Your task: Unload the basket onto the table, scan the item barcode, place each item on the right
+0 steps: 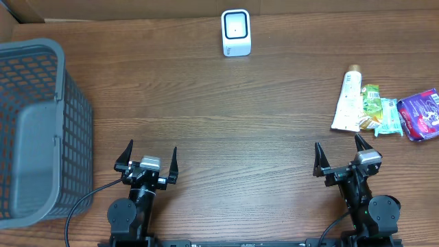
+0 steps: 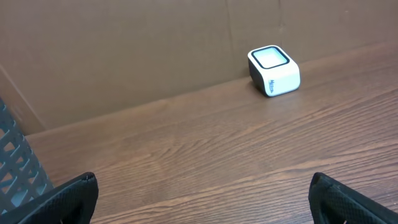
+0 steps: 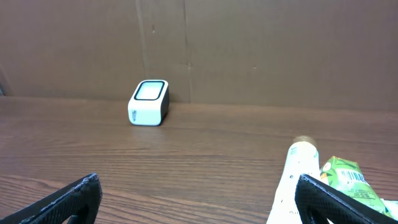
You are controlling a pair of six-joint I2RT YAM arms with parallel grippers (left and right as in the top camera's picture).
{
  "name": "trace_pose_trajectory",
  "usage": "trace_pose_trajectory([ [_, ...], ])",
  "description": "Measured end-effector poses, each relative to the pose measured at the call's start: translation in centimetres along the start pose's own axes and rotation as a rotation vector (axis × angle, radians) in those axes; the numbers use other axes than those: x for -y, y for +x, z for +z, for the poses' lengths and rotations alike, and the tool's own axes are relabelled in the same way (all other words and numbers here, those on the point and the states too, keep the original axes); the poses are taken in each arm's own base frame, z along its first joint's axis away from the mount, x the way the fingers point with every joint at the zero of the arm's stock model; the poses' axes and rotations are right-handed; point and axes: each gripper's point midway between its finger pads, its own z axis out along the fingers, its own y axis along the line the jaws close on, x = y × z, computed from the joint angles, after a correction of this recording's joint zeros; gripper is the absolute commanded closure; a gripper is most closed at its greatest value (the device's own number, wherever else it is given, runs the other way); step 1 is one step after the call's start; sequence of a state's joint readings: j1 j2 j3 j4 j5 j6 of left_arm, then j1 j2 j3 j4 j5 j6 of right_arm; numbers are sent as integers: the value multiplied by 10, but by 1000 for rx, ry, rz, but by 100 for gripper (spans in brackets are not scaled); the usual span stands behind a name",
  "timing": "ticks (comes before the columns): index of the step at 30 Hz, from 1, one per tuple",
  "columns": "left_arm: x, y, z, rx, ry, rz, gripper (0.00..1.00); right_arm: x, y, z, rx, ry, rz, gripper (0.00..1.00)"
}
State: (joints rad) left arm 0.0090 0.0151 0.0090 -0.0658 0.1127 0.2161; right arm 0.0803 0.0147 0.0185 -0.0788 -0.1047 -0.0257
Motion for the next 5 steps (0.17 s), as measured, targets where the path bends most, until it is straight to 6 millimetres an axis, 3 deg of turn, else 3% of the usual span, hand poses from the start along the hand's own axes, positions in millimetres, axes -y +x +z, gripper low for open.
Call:
trace_pose_trajectory([
  [5,0,0,0,0,0,0,1,0,0,0,0,0,0,0],
])
